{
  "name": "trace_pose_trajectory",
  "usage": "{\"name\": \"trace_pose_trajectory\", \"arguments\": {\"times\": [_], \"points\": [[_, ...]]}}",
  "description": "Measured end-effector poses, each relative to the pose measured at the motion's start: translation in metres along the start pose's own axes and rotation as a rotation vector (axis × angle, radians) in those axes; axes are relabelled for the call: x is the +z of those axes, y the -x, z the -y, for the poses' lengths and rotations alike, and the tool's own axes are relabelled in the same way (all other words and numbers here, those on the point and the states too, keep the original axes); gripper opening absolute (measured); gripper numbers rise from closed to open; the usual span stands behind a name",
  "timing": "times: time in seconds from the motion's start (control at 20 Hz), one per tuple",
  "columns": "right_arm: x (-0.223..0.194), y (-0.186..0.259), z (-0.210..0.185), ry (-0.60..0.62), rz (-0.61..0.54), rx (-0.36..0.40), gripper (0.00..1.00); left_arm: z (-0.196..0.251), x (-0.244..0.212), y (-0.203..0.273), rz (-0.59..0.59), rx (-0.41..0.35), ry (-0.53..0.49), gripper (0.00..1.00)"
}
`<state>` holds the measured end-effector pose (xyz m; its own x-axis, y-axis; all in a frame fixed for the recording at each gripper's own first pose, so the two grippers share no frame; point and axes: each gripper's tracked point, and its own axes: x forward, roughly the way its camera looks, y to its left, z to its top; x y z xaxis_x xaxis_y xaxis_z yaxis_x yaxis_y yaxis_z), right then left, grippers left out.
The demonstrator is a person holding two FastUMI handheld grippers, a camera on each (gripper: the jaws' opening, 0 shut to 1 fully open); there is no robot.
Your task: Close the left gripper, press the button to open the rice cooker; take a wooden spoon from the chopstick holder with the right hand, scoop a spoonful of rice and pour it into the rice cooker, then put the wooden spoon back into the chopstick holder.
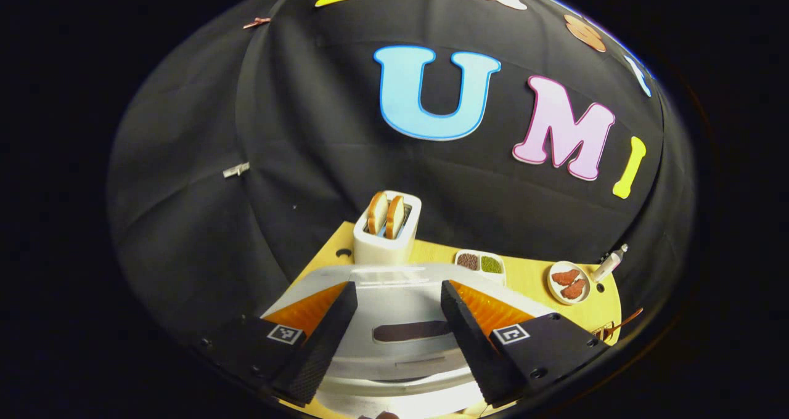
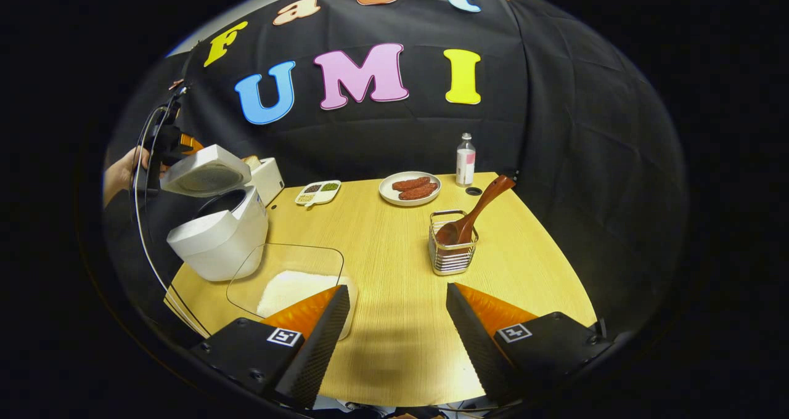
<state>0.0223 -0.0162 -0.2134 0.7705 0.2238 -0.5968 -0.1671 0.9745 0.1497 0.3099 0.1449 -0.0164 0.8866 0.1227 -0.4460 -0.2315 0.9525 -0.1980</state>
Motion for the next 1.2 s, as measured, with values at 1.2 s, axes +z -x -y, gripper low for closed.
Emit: {"name": "trace_pose_trajectory", "arguments": {"times": [1.2], "points": [[-0.014, 0.000, 0.007, 0.048, -0.029, 0.039, 0.99, 0.005, -0.111, -0.010, 0.015, 0.044, -0.104, 0.99]]}}
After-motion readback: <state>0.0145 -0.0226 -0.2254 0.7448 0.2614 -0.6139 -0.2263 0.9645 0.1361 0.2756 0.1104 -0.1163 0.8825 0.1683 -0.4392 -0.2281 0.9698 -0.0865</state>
